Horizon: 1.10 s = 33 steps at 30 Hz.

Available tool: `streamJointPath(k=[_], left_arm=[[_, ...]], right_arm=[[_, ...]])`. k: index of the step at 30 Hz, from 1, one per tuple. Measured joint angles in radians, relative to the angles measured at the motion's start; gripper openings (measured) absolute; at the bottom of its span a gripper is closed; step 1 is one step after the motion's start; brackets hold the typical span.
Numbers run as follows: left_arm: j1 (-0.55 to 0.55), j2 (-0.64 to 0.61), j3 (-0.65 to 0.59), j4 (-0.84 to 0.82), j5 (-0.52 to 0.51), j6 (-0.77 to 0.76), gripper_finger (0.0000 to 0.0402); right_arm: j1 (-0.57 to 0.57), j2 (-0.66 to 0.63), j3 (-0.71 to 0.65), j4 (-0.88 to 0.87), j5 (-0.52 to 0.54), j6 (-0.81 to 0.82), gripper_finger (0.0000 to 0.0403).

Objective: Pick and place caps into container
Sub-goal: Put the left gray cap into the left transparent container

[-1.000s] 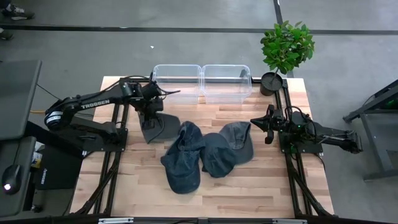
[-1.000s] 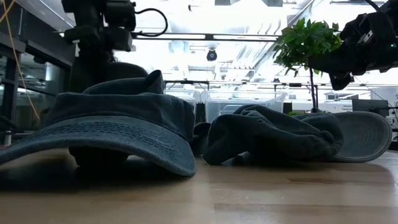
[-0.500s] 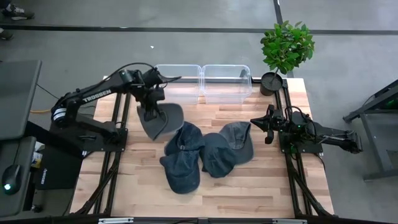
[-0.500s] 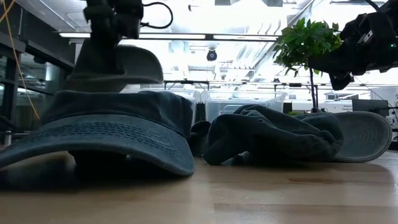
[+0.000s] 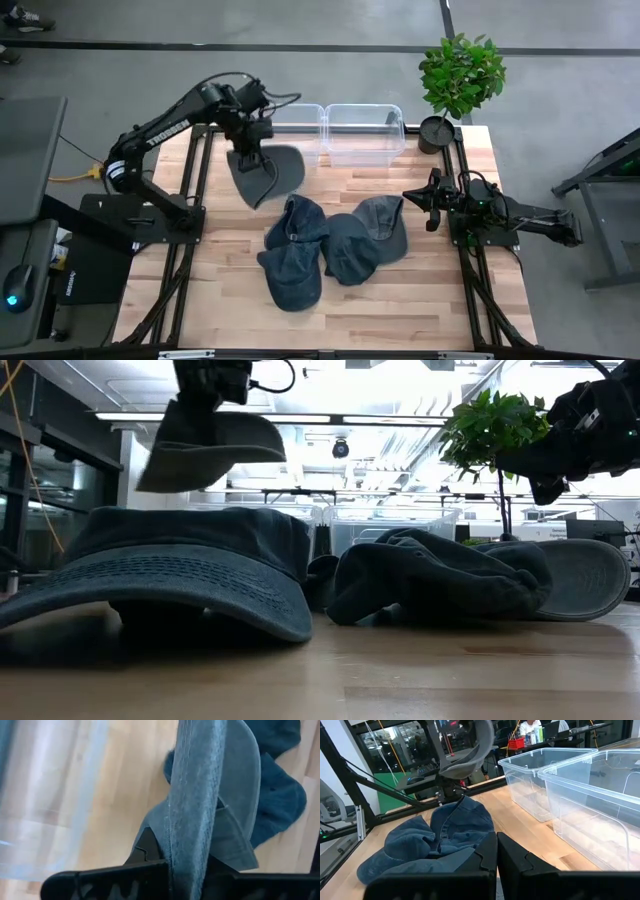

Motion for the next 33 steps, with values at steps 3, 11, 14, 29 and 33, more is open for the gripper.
streamJointPath(k=[3,11,14,29,33], left_arm=[[0.016,0.053,0.084,-0.034,-0.008,0.012,0.0000],[0.075,0.188,0.305,-0.112,-0.050,0.051,0.0000],[0.102,0.246,0.388,-0.139,-0.086,0.061,0.0000],[0.182,0.419,0.648,-0.135,-0.124,0.167,0.0000],[0.207,0.432,0.646,-0.147,-0.124,0.184,0.0000]], right_arm=[[0.000,0.000,0.000,0.000,0.000,0.000,0.0001],[0.000,0.000,0.000,0.000,0.000,0.000,0.0001],[0.000,0.000,0.000,0.000,0.000,0.000,0.0001],[0.000,0.000,0.000,0.000,0.000,0.000,0.0001],[0.000,0.000,0.000,0.000,0.000,0.000,0.0001]])
